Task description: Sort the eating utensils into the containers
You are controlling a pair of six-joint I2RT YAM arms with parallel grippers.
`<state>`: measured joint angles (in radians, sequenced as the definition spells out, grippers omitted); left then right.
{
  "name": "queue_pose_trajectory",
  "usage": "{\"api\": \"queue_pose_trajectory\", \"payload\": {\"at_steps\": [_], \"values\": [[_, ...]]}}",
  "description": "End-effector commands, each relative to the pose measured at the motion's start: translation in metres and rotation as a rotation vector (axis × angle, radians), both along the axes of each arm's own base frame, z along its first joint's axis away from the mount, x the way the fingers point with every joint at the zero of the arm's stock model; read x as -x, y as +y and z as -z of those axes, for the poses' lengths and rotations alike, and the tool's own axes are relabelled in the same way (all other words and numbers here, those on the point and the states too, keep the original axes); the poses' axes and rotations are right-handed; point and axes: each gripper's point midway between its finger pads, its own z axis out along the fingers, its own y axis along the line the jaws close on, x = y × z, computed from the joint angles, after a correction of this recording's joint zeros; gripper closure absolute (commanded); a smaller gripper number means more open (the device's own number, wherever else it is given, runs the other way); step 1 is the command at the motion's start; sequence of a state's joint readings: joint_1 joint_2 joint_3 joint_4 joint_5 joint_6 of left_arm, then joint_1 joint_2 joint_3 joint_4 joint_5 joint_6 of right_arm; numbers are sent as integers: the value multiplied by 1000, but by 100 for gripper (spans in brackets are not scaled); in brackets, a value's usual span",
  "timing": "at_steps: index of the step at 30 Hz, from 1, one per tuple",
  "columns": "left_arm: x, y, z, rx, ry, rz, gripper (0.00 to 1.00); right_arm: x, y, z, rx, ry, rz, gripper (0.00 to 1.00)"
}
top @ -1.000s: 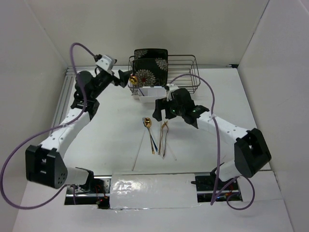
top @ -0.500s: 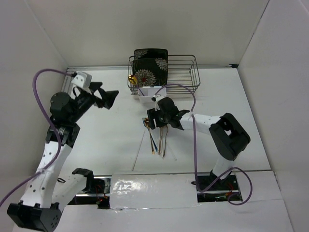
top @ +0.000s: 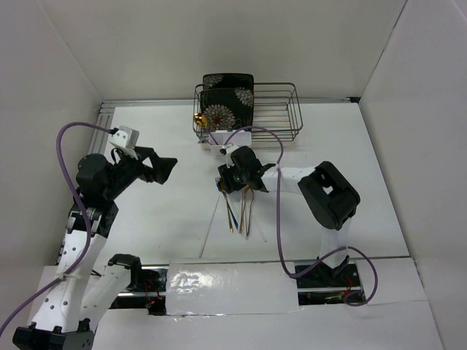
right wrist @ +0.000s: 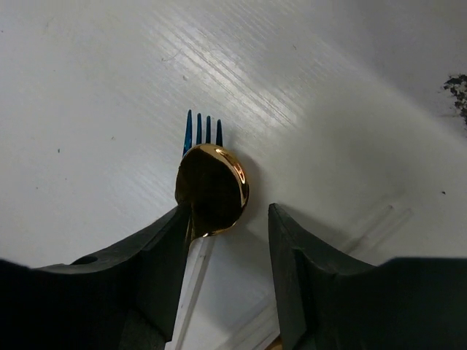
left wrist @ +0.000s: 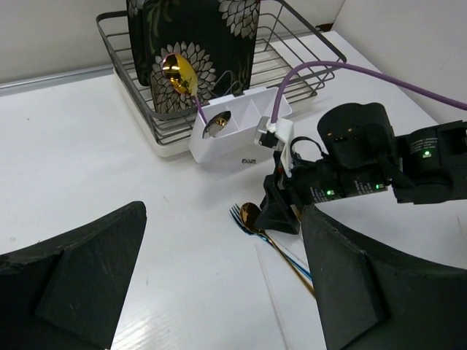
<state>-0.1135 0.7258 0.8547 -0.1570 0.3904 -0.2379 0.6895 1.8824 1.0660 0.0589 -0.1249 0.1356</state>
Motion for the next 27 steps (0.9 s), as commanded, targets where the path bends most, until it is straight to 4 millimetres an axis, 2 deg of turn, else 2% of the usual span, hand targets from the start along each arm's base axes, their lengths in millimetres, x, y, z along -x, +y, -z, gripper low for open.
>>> {"api": "queue_pose_trajectory", "payload": {"at_steps": [1,2,4,7,8,12,13,14,17,18,19,20,21,22,24,25,26,27], "values": [[10,-1,-13,30,-61,10,0,-16,15,-9,-23,-70,-29,49],[12,-1,-6,28,-50,15,0,-18,14,-6,-22,-69,-25,51],[15,-1,-11,30,-74,18,0,-19,17,-7,-33,-66,-29,55],[12,0,-4,28,-46,5,0,-18,16,1,-22,-50,-28,68],[12,0,0,28,-28,7,0,-19,18,0,-29,-58,-28,78],[13,-4,15,31,17,30,0,-16,16,-7,-38,-59,-34,99],[13,-5,22,33,32,33,0,-11,15,-3,-34,-47,-44,100],[14,-5,21,33,31,34,0,-10,15,-7,-36,-46,-44,100],[22,-15,51,6,79,122,1,3,10,-20,-45,-61,-44,100],[28,-23,65,-33,89,204,2,11,14,-47,-104,-94,-76,100],[33,-30,67,-24,102,256,2,11,14,-48,-104,-95,-76,100],[38,-35,75,-30,132,309,4,19,17,-66,-149,-107,-113,100],[46,-44,76,-29,145,394,4,26,19,-74,-168,-113,-141,100],[45,-48,84,-20,201,433,7,35,26,-98,-220,-141,-191,100],[53,-58,85,-3,221,529,9,47,33,-123,-267,-172,-244,100],[50,-60,92,3,251,545,9,52,35,-132,-285,-187,-264,100],[49,-61,89,5,235,552,9,58,38,-141,-302,-197,-281,100],[47,-61,90,5,234,548,9,66,43,-162,-337,-230,-309,100]]}}
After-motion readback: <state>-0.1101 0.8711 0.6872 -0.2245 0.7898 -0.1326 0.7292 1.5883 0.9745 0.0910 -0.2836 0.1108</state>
